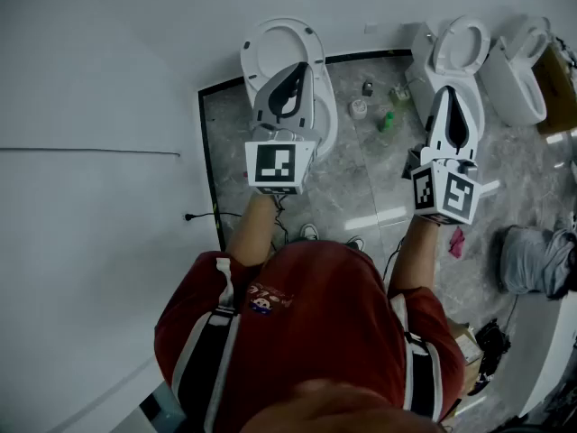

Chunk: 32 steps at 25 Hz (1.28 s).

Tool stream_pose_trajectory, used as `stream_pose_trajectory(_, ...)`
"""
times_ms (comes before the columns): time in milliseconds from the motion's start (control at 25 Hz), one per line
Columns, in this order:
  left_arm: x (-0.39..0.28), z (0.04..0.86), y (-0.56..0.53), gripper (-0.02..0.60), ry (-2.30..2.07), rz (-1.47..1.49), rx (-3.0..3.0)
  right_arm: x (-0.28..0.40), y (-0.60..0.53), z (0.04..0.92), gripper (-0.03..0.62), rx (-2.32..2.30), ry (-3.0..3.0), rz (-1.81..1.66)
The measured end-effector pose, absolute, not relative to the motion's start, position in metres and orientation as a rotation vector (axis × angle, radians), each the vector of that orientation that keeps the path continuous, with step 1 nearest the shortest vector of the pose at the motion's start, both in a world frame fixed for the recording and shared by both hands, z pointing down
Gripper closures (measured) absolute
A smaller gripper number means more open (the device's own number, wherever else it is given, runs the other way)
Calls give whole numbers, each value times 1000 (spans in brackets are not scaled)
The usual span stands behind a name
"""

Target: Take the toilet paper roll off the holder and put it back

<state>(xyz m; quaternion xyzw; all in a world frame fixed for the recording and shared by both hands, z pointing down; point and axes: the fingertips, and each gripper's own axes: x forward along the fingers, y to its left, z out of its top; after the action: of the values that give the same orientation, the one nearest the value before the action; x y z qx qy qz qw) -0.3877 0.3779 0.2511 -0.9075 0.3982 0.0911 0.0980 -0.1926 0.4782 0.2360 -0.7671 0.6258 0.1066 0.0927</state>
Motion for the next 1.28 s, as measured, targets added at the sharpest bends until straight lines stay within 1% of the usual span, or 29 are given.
stream_pose_trajectory(160, -401, 255, 372, 563, 1185, 237, -2686, -209, 473, 237, 588, -2283, 1866, 314)
stream_pose_trajectory(440, -411, 261, 358, 563, 1145, 268, -2715, -223, 465, 247, 588, -2309, 1847, 287)
stream_pose_trajectory(760, -392, 283, 329, 563, 1152, 199, -2743, -197, 440, 260, 586, -2287, 1810, 240)
stream_pose_trajectory(920, -367, 289, 306, 563, 1174, 181, -2738, -169, 414, 269, 586, -2279, 1815, 213)
stream_pose_trajectory(1280, -268, 281, 246, 563, 1191, 160, -2708, -70, 344, 275, 586, -2243, 1867, 199)
